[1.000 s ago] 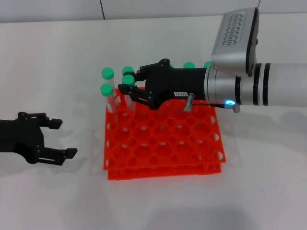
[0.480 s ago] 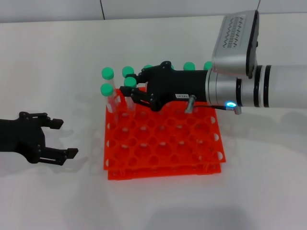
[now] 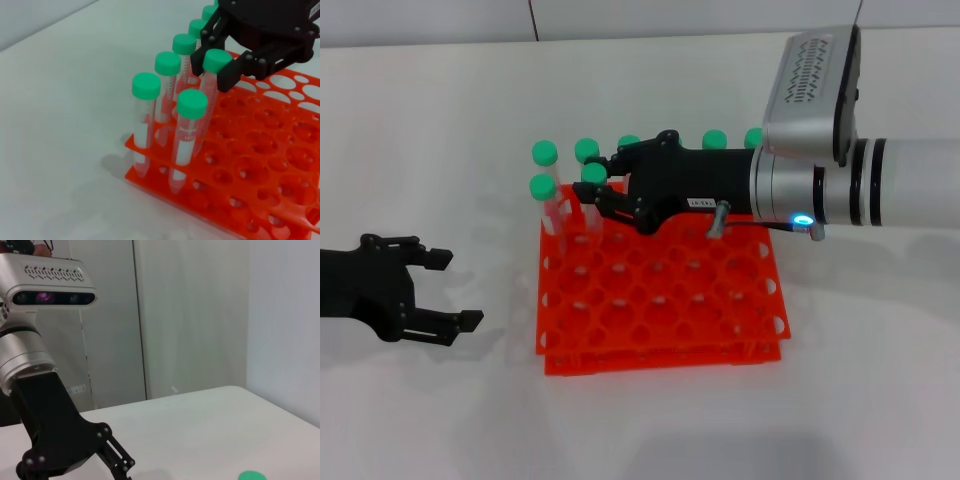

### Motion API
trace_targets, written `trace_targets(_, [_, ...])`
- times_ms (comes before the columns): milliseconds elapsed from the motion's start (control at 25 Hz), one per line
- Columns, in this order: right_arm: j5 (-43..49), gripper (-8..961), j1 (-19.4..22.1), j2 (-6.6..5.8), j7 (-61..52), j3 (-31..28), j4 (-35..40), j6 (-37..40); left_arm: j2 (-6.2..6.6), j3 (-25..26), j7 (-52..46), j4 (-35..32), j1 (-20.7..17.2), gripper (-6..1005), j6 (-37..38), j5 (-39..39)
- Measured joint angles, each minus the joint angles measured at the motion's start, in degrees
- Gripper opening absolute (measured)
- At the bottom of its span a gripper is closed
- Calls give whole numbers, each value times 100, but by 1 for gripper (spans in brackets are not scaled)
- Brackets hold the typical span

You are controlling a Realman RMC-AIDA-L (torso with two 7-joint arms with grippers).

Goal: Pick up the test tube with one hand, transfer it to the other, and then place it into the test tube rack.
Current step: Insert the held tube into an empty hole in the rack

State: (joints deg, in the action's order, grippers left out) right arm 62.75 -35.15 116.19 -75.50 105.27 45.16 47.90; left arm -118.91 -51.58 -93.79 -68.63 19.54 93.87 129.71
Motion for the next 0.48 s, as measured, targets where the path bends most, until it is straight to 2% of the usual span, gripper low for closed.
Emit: trace_targets(480, [-3,262,-38,0,-1,68,-59,0,-5,0,25,133,66,892,0,1])
